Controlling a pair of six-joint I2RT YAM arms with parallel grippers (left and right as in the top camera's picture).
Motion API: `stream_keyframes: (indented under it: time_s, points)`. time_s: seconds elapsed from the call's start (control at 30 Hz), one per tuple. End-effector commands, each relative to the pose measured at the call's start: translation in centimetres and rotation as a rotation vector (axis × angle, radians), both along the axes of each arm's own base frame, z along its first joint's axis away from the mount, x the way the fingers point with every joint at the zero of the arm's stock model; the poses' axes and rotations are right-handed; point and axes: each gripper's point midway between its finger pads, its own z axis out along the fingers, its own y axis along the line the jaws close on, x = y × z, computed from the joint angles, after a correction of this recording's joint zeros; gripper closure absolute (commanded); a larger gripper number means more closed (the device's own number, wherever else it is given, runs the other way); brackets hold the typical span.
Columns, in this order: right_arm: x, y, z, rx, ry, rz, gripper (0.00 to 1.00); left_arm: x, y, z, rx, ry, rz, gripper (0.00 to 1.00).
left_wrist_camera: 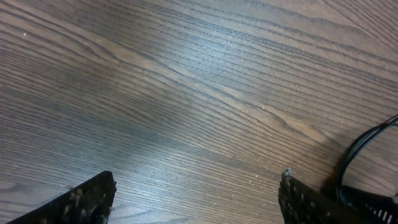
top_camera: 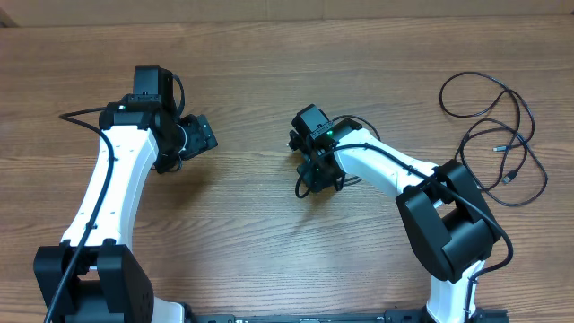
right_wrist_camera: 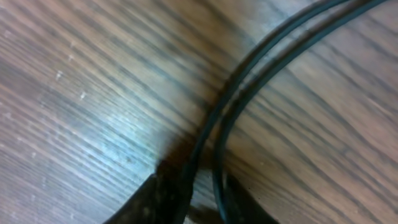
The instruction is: Untangle cables
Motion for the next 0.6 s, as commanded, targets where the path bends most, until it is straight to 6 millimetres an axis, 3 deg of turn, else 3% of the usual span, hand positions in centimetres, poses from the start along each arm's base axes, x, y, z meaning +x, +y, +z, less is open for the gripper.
stream_keyframes:
  time_s: [0.0,0.23,0.4,0.57]
  points:
    - [-0.4,-0.2,-0.8,-0.019,0.026,0.0,0.74,0.6,-0.1,0.9,-0.002,-0.031,-0.02,0.16]
    - [-0.7,-0.4,-0.9,-0.027,0.039,-0.007,0.96,0.6,-0.1,0.9,-0.002,-0.03,-0.02,0.16]
    - [0.4,-0.7,-0.2,-0.035,0.006,-0.091,0.96,0.6,-0.1,0.9,-0.002,-0.03,-0.02,0.17]
    - [3.1,-0.5,3.5,0.023,-0.066,-0.18,0.96,0.6,-0.1,0.9,-0.003,-0.03,-0.02,0.17]
